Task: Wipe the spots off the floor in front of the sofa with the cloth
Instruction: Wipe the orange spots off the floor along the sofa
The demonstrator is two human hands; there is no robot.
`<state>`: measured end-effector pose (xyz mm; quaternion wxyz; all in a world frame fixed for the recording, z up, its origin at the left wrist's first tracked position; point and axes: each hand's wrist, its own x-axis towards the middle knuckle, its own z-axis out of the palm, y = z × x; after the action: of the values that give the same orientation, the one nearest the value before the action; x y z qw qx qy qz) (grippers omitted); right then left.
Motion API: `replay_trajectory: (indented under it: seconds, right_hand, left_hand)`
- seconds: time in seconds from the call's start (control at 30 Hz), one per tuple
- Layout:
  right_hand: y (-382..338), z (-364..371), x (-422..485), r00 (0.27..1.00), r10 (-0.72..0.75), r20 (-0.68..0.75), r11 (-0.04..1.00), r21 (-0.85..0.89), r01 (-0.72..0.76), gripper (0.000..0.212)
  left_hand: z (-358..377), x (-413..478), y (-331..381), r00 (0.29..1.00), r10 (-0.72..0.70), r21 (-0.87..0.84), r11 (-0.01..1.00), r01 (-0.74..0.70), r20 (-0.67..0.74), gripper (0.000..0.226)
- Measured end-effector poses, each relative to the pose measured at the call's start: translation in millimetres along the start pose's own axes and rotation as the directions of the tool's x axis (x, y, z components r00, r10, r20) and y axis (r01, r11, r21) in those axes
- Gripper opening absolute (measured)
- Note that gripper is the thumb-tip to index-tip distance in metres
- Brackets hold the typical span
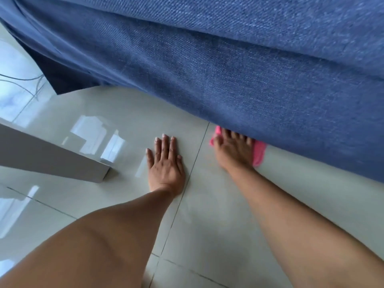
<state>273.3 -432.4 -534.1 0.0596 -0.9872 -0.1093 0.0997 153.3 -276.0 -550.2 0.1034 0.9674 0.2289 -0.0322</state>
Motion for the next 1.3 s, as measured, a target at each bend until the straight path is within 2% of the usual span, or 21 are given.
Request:
replay_trajectory:
  seconds: [0.07, 0.13, 0.2, 0.27, 0.3, 0.33, 0.43, 0.5, 0.53, 0.6, 0.7, 0.77, 0.83, 0.93, 1.0, 1.07, 1.1, 1.13, 1.2, 1.3]
  right_hand:
    - [-28.9, 6.3, -23.1, 0.977, -0.215, 0.013, 0.976, -0.033, 0.215, 0.06]
    - [-32.7, 13.3, -64.1, 0.906, -0.416, 0.076, 0.907, -0.034, 0.419, 0.061]
    - [-6.1, 17.2, -111.1, 0.805, -0.577, 0.139, 0.81, -0.03, 0.586, 0.061]
    - [41.1, 16.1, -139.4, 0.749, -0.646, 0.148, 0.752, -0.048, 0.657, 0.063]
    - [65.5, 15.0, -140.2, 0.764, -0.632, 0.127, 0.763, -0.073, 0.643, 0.064]
    - [86.4, 13.6, -133.0, 0.809, -0.579, 0.105, 0.803, -0.101, 0.587, 0.064]
    - [100.1, 3.5, -79.6, 0.972, -0.231, 0.041, 0.962, -0.141, 0.234, 0.065]
    - [69.8, -0.2, -42.6, 1.0, -0.013, -0.005, 0.996, -0.086, 0.013, 0.066]
    - [48.5, 0.3, -31.2, 0.999, 0.051, -0.011, 0.997, -0.053, -0.051, 0.065]
    - [4.8, 7.8, -28.4, 0.999, 0.037, -0.011, 0.999, -0.012, -0.037, 0.063]
    - [-32.6, 22.0, -79.1, 0.973, -0.228, 0.046, 0.974, 0.021, 0.227, 0.063]
    - [-22.9, 28.6, -132.9, 0.91, -0.406, 0.082, 0.914, 0.039, 0.404, 0.061]
    - [20.2, 31.4, -182.8, 0.887, -0.455, 0.085, 0.89, 0.014, 0.455, 0.061]
    - [116.2, 26.3, -220.9, 0.962, -0.268, 0.056, 0.962, -0.044, 0.27, 0.063]
    - [169.1, 13.9, -213.3, 0.999, 0.009, 0.049, 0.997, -0.073, -0.006, 0.067]
    - [192.8, 3.5, -178.8, 0.955, 0.295, 0.036, 0.955, -0.042, -0.294, 0.069]
    - [191.0, -0.7, -156.5, 0.926, 0.376, 0.03, 0.927, -0.004, -0.376, 0.069]
    - [184.9, -3.2, -135.2, 0.909, 0.416, 0.017, 0.909, 0.032, -0.417, 0.069]
    - [160.3, -3.9, -102.1, 0.923, 0.384, -0.002, 0.922, 0.062, -0.383, 0.069]
    - [112.2, 5.0, -96.3, 0.99, 0.138, -0.01, 0.99, 0.018, -0.137, 0.069]
  left_hand:
    - [-1.5, 0.4, -0.2, 1.0, -0.001, -0.009, 1.0, 0.001, 0.001, 0.061]
    - [-2.3, 1.1, -2.2, 1.0, -0.002, -0.022, 1.0, 0.002, 0.01, 0.06]
    - [-3.1, 0.4, -3.0, 1.0, -0.006, -0.039, 0.999, 0.007, 0.019, 0.061]
    - [-3.8, -0.8, -2.0, 1.0, -0.008, -0.027, 1.0, 0.009, 0.011, 0.061]
    - [-4.2, -1.0, -1.3, 1.0, -0.007, -0.014, 1.0, 0.007, 0.013, 0.061]
    - [-4.2, -0.9, -0.5, 1.0, -0.007, -0.003, 1.0, 0.007, 0.019, 0.061]
    - [-3.9, -1.0, 1.7, 0.999, -0.016, 0.024, 1.0, 0.015, 0.03, 0.062]
    - [-3.6, 0.4, 3.1, 0.999, -0.021, 0.034, 0.999, 0.02, 0.038, 0.062]
    - [-3.4, 0.7, 3.3, 0.999, -0.024, 0.042, 0.999, 0.022, 0.044, 0.062]
    - [-2.9, 0.9, 3.0, 0.998, -0.024, 0.061, 0.998, 0.021, 0.051, 0.062]
    - [-5.0, 2.6, 4.8, 0.997, -0.021, 0.066, 0.998, 0.015, 0.081, 0.061]
    - [-7.1, 2.9, 7.1, 0.994, -0.047, 0.078, 0.996, 0.039, 0.1, 0.062]
    - [-11.7, -0.1, 12.9, 0.991, -0.092, 0.049, 0.995, 0.087, 0.102, 0.062]
    - [-12.0, -16.3, 33.1, 0.998, -0.023, 0.008, 1.0, 0.022, 0.054, 0.065]
    - [-7.4, -33.3, 59.0, 0.993, 0.102, -0.02, 0.995, -0.101, 0.057, 0.066]
    - [1.7, -46.8, 90.0, 0.98, 0.174, -0.047, 0.984, -0.17, 0.1, 0.065]
    - [6.2, -52.2, 102.0, 0.976, 0.182, -0.051, 0.983, -0.177, 0.123, 0.064]
    - [11.4, -56.8, 112.3, 0.974, 0.178, -0.045, 0.984, -0.174, 0.136, 0.063]
    - [19.9, -60.5, 121.4, 0.98, 0.144, -0.015, 0.99, -0.144, 0.135, 0.061]
    - [24.7, -59.2, 121.3, 0.986, 0.134, 0.023, 0.99, -0.137, 0.101, 0.062]
